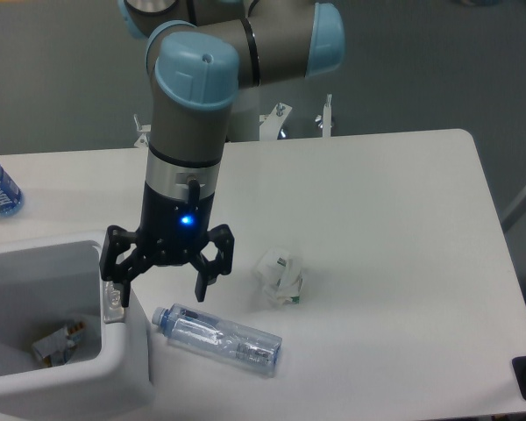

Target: Open the trash can

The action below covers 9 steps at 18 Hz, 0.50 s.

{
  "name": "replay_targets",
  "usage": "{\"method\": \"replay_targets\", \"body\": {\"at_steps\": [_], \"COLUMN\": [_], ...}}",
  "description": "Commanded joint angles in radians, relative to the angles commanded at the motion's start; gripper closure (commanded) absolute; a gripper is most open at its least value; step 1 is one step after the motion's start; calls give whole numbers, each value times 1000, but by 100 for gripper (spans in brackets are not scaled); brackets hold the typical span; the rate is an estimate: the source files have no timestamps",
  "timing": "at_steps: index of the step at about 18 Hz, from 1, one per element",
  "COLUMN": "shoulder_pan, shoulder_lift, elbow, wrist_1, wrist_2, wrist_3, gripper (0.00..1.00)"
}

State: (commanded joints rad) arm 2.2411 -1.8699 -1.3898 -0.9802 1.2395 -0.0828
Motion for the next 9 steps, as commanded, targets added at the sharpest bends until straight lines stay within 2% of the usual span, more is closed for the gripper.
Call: {"method": "replay_targets", "body": {"at_steps": [4,6,9], "shoulder_pan": [57,74,123], "shoulder_lift": [15,23,51], "elbow": [-6,-9,-11], "wrist_1": [-5,-11,-73], "wrist_2": [2,6,90], "wrist_3": [14,75,210], "gripper": [0,0,0]}}
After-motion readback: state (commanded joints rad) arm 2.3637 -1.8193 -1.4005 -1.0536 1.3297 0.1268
